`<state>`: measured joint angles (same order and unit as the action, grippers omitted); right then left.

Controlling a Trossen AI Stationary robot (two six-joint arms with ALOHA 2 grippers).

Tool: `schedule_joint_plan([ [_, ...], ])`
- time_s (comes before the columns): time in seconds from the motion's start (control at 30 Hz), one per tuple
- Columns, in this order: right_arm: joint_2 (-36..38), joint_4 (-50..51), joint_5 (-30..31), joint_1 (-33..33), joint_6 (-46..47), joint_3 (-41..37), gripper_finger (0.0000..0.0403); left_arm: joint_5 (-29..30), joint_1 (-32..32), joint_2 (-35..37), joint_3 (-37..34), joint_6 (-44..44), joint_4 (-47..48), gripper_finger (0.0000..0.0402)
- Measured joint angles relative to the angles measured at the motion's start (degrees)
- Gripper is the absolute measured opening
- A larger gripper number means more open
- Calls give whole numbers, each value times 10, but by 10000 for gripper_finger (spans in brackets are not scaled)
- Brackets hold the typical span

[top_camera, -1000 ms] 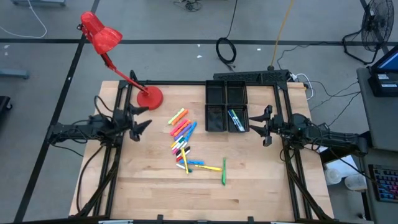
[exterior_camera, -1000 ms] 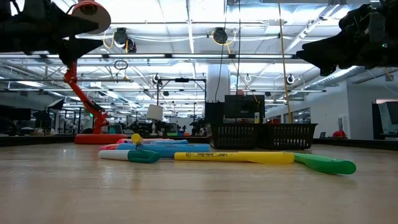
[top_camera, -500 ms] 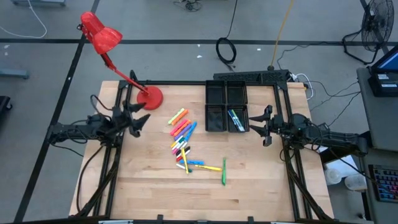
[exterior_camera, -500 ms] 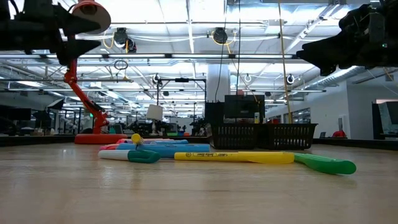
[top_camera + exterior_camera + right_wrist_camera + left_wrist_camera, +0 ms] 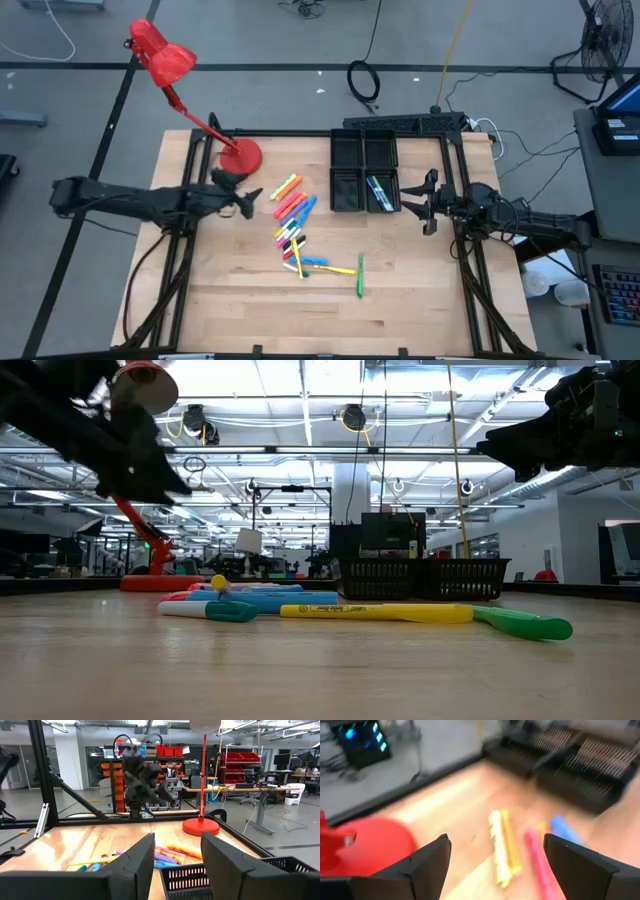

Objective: Pick & Place Markers
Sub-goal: Put the green highlighter pen into the top left black bin

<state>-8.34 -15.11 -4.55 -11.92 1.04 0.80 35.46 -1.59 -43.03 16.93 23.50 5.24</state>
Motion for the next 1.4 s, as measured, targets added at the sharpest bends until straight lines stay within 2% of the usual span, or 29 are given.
schedule_joint_plan([
  [0.17, 0, 0, 0, 0, 0, 0, 146, -6, -52, -143, 39, 9, -15, 324],
  [0.37, 0, 0, 0, 0, 0, 0, 146, -14, -113, -267, 87, 32, -62, 324],
  [0.53, 0, 0, 0, 0, 0, 0, 146, -70, -133, -367, 110, 30, -114, 324],
  [0.7, 0, 0, 0, 0, 0, 0, 146, -75, -135, -445, 128, 4, -174, 323],
  [0.97, 0, 0, 0, 0, 0, 0, 146, -72, -145, -513, 156, -9, -168, 323],
  [1.23, 0, 0, 0, 0, 0, 0, 146, -104, -160, -521, 159, 0, -119, 323],
  [1.4, 0, 0, 0, 0, 0, 0, 146, -139, -164, -521, 160, 6, -101, 283],
])
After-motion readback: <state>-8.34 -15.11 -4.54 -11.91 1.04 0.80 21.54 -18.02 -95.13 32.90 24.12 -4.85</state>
